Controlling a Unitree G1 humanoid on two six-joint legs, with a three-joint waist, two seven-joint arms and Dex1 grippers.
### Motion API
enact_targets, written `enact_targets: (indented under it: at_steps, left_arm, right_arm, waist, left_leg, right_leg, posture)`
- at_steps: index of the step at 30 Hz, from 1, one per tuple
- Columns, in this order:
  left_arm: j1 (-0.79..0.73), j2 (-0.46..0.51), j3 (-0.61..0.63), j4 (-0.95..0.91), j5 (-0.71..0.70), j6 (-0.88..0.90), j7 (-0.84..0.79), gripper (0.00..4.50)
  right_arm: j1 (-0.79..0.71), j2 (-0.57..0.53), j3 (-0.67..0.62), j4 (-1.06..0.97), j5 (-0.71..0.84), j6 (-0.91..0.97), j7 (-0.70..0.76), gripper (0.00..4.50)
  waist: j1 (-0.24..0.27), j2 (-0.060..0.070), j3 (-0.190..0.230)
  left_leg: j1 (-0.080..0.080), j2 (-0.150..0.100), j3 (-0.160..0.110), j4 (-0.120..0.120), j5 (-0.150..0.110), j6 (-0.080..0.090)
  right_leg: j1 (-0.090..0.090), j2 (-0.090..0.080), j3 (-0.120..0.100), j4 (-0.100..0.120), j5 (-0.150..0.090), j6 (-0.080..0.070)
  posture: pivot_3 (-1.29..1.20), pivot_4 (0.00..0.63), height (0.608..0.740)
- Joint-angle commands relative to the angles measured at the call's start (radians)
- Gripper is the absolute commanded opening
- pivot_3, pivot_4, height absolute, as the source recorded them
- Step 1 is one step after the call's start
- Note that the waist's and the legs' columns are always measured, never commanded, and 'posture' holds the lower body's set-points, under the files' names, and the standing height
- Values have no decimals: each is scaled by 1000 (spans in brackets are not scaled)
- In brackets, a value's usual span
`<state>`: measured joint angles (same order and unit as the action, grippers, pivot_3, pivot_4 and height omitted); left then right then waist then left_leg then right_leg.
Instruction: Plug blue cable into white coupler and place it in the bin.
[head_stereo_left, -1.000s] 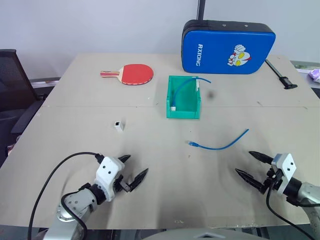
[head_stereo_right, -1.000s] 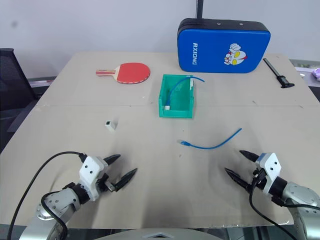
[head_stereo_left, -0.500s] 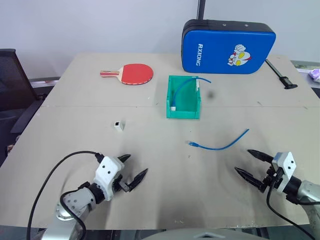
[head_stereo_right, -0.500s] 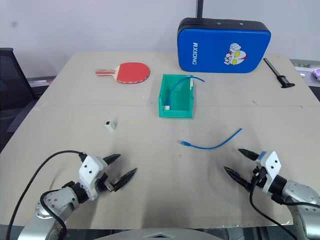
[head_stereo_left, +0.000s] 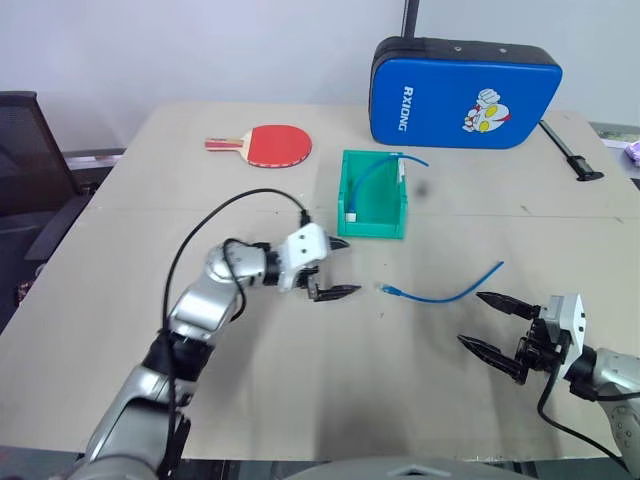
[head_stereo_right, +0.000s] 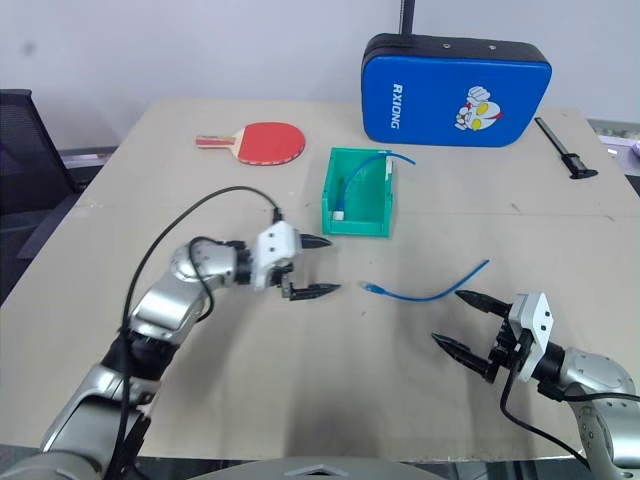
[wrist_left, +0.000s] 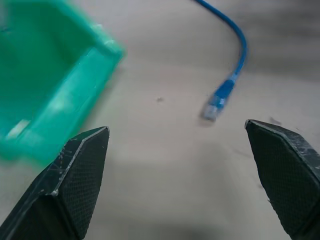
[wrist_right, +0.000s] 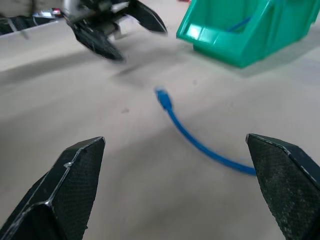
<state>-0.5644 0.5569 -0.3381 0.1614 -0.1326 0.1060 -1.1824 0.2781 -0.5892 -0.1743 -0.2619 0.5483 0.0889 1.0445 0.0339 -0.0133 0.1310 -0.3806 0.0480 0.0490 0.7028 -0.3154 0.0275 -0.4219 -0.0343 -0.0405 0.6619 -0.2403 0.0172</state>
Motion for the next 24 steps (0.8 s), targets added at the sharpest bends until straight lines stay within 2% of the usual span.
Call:
enact_targets:
  at_steps: [1, 6, 12, 13, 15, 16, 17, 20, 22, 24]
  left_arm:
    - [-100, -56, -54, 122, 25, -70, -98, 4463]
    - [-213, -114, -125, 293, 109, -183, -157, 4463]
    - [-243, -176, -141, 391, 153, -266, -175, 4463]
    - [-242, -181, -143, 395, 155, -271, -182, 3960]
    - [-237, -185, -147, 399, 162, -280, -198, 3258]
    - [-235, -185, -147, 401, 167, -285, -201, 3075]
    - [-235, -185, -146, 403, 169, -289, -201, 2476]
    - [-235, -190, -138, 408, 170, -289, -207, 1289]
    - [-226, -192, -130, 397, 162, -277, -211, 339]
    - [-219, -192, -119, 385, 148, -257, -214, 8]
  right_arm:
    - [5, 10, -4, -37, 0, -3, -22, 4500]
    - [46, 20, -6, -74, -15, -13, -52, 4500]
    - [77, 31, -13, -92, -28, -27, -81, 4500]
    - [78, 32, -14, -92, -29, -28, -85, 4500]
    - [82, 32, -16, -92, -30, -31, -91, 4500]
    - [84, 32, -16, -93, -30, -32, -93, 4500]
    - [86, 31, -16, -93, -30, -34, -94, 4500]
    - [85, 29, -13, -95, -29, -33, -97, 4500]
    - [87, 28, -12, -99, -18, -23, -95, 4500]
    - [91, 25, -10, -106, -6, -9, -92, 4500]
  waist:
    - [0, 0, 0]
    - [3, 0, 1]
    - [2, -1, 1]
    - [2, -1, 1]
    - [2, -1, 1]
    - [2, -1, 1]
    - [2, -1, 1]
    - [2, -1, 1]
    - [2, -1, 1]
    - [2, -1, 1]
  left_leg:
    - [-1, 0, 0, 0, -1, 1]
    - [-2, -2, 0, 0, -1, 2]
    - [-1, -2, -1, 1, -1, 2]
    - [-1, -2, -1, 1, -1, 2]
    - [-1, -2, -1, 2, -1, 2]
    - [-1, -2, -1, 2, -1, 2]
    - [-1, -2, -1, 2, -1, 2]
    - [-1, -2, -1, 2, -1, 2]
    - [-1, -2, -1, 2, -1, 2]
    - [-1, -2, -1, 2, -1, 2]
  right_leg:
    - [0, 0, 0, 0, 0, 1]
    - [-1, 0, 1, 0, -1, 2]
    - [0, -1, 4, 0, -1, 2]
    - [0, -1, 4, 0, -1, 2]
    - [0, -1, 5, 0, -1, 2]
    - [0, -1, 5, 0, -1, 2]
    - [0, -1, 4, 0, -1, 2]
    - [0, -1, 4, 1, -1, 2]
    - [0, -1, 4, 1, -1, 2]
    - [0, -1, 4, 1, -1, 2]
  posture:
    - [0, 150, 681]
    - [0, 150, 681]
    - [0, 150, 681]
    - [0, 150, 681]
    - [0, 150, 681]
    - [0, 150, 681]
    - [0, 150, 681]
    - [0, 150, 681]
    - [0, 150, 681]
    - [0, 150, 681]
